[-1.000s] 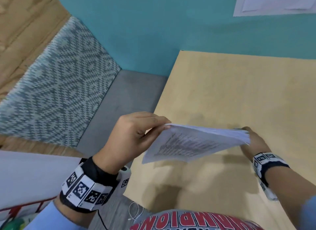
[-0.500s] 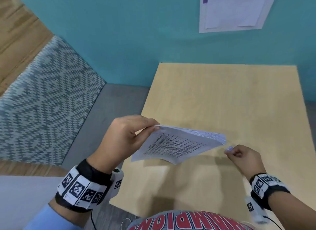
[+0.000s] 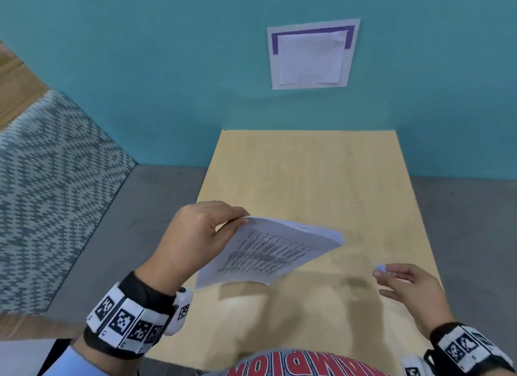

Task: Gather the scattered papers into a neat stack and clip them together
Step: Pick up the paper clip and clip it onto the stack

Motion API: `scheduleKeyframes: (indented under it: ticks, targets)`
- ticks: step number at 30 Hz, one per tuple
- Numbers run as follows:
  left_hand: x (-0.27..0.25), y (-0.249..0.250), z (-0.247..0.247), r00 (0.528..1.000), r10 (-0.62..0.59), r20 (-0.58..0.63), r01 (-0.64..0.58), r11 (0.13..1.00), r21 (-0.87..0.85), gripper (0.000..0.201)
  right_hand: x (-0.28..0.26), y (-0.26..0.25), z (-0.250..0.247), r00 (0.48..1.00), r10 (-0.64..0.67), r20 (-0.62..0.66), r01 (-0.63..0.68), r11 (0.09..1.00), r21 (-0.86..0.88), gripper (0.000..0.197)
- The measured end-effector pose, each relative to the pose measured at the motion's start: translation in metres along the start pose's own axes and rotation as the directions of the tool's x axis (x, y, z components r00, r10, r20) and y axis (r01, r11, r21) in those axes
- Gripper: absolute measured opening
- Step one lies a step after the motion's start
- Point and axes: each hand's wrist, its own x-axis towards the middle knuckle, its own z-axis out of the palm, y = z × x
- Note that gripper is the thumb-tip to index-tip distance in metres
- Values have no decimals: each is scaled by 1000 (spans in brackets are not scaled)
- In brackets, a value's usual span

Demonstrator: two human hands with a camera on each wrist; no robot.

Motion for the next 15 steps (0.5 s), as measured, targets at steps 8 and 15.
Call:
scheduleKeyframes:
  ticks: [8,15]
  targets:
    - [-4,23,13,1000,-12,-15,12,999,-46,12,-41,-37,-24,986,-114,123,96,985,146,39]
    - [-10,33,26,1000,-23,16,23,999,-29,13,-74,-90,-13,908,-235,346,240,970,30,17]
